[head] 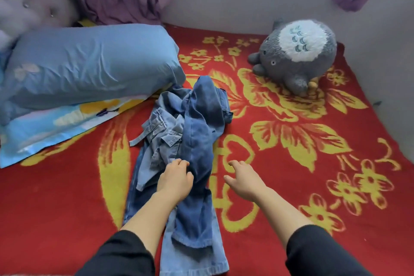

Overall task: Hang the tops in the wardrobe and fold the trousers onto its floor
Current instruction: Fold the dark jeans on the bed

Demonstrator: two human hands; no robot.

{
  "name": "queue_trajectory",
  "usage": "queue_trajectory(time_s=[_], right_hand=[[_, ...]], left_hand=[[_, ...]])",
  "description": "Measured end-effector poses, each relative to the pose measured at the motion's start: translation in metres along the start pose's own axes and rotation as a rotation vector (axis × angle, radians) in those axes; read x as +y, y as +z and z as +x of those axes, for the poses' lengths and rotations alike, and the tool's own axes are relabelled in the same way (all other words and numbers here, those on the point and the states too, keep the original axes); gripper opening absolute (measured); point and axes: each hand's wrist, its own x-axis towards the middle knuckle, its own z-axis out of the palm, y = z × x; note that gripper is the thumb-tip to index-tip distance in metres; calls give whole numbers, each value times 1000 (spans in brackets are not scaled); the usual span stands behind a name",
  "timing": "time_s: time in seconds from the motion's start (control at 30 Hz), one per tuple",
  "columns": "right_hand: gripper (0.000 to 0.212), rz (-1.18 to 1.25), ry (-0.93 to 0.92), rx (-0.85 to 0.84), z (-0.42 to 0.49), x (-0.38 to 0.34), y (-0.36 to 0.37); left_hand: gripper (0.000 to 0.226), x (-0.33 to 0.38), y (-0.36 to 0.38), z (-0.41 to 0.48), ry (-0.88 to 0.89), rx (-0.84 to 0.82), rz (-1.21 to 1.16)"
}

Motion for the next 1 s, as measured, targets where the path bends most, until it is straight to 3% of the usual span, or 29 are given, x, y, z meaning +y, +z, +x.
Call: queue_trajectory(time_s=[0.17, 0.33, 0.5, 0.57, 0.67, 0.8, 0.9, 1.0], right_hand=[[46, -13, -17, -3, 84, 13, 9], [51, 22, -47, 17, 151, 29, 27], [48, 163, -6, 44, 182, 46, 30], [46, 247, 24, 39, 188, 50, 28], [44, 391, 68, 23, 193, 50, 24], [42, 642, 156, 114, 207, 41, 9], [52, 977, 227, 110, 218, 27, -10], [43, 1076, 161, 75, 219, 14, -8]], left_hand=[[60, 1, 28, 74, -5, 59, -1], [91, -2, 60, 140, -16, 153, 129], [78, 5, 66, 182, -78, 265, 208], [51, 6, 59, 190, -114, 248, 84], [17, 9, 44, 187, -103, 163, -39], [11, 24, 42, 149, 263, -47, -400], [19, 36, 70, 105, 488, -245, -295], [24, 40, 92, 80, 464, -479, -233]])
